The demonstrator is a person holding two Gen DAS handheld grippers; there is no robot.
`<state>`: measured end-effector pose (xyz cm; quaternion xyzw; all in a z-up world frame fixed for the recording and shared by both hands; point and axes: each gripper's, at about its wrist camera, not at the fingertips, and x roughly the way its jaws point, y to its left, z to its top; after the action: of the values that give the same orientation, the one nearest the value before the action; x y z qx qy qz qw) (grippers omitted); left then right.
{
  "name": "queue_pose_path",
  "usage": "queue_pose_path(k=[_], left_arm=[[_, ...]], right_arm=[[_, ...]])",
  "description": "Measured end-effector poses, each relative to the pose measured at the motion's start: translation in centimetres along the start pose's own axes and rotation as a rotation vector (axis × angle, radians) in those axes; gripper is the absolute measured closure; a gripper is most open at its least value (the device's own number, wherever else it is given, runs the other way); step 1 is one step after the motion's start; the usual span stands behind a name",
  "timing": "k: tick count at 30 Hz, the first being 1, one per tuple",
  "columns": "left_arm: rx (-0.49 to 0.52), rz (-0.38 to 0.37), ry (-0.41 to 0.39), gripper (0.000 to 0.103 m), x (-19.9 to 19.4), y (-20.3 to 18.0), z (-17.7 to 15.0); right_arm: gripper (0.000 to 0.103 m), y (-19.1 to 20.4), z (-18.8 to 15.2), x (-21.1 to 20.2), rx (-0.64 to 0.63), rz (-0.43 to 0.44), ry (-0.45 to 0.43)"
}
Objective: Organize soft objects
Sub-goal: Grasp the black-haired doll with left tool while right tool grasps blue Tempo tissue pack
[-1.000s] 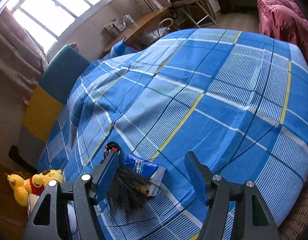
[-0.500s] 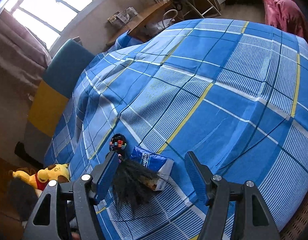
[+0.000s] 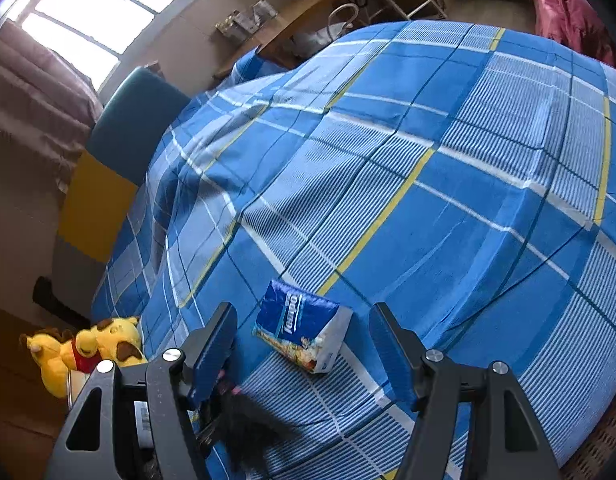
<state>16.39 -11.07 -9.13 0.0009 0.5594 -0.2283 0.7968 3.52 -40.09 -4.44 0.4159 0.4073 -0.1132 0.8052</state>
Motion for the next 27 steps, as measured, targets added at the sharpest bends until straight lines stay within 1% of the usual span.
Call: queue_pose_path(k=[1,2,3,4,5,6,10,11,12,13,15,19,21,23,24,25,26,27], left_arm=[[-0.007,0.019,-0.001,0.095,-0.7,0.7,-0.7],[-0.021,0.026,0.003,0.087,-1.5,1.5,-1.4],[-0.025,0.028,0.003,0.076,-2.0,2.0,-2.0],[-0.024,0.036,-0.01,0.071,-3.0,2.6,-2.8],[-0.022,0.042,-0.023,0.062,-3.6,2.9,-3.4],[-0.017,0.043,-0.035,0.056,-4.4,3.1,-4.2],[-0.005,0.021,-0.044,0.055,-6.1,3.6,-6.6],[-0.009,0.022,-0.048,0.052,-6.4,3.9,-7.2],[-0.018,0.023,-0.048,0.049,-6.6,4.0,-7.6],[-0.03,0.019,-0.044,0.049,-6.8,4.4,-8.2],[-0.044,0.015,-0.042,0.048,-6.9,4.5,-8.9],[-0.045,0.027,-0.057,0.042,-7.6,4.9,-10.5],[-0.047,0.028,-0.061,0.041,-7.9,5.0,-11.1],[-0.044,0.037,-0.064,0.04,-7.9,5.0,-11.5],[-0.044,0.046,-0.065,0.04,-7.9,4.9,-11.6],[-0.05,0.055,-0.061,0.04,-7.7,5.0,-11.8],[-0.062,0.062,-0.052,0.04,-7.5,5.1,-12.1],[-0.065,0.067,-0.061,0.04,-7.5,5.1,-12.3]], right_arm=[[0.033,0.1,-0.1,0.2,-0.002,0.001,0.012],[0.033,0.2,-0.1,0.5,-0.006,-0.002,0.024],[0.033,0.3,-0.1,0.6,-0.015,-0.013,0.031],[0.033,0.6,-0.1,0.7,-0.031,-0.034,0.033],[0.033,1.0,0.1,0.8,-0.055,-0.056,0.03],[0.033,1.4,0.3,0.9,-0.079,-0.069,0.03],[0.032,4.3,1.7,3.1,-0.291,-0.17,0.07],[0.032,5.1,2.0,4.1,-0.359,-0.195,0.093],[0.032,5.4,2.1,4.7,-0.394,-0.203,0.113],[0.032,5.8,2.2,5.6,-0.436,-0.213,0.145],[0.032,6.4,1.8,7.1,-0.512,-0.236,0.202],[0.03,6.9,0.0,8.4,-0.606,-0.242,0.264],[0.03,6.8,-1.1,9.0,-0.646,-0.274,0.29],[0.03,6.8,-2.4,9.4,-0.725,-0.323,0.26],[0.035,7.1,-2.9,9.4,-0.764,-0.355,0.243],[0.046,7.2,-3.0,9.3,-0.768,-0.345,0.229],[0.046,7.3,-3.1,9.2,-0.769,-0.348,0.224],[0.046,7.2,-3.1,9.2,-0.769,-0.353,0.222]])
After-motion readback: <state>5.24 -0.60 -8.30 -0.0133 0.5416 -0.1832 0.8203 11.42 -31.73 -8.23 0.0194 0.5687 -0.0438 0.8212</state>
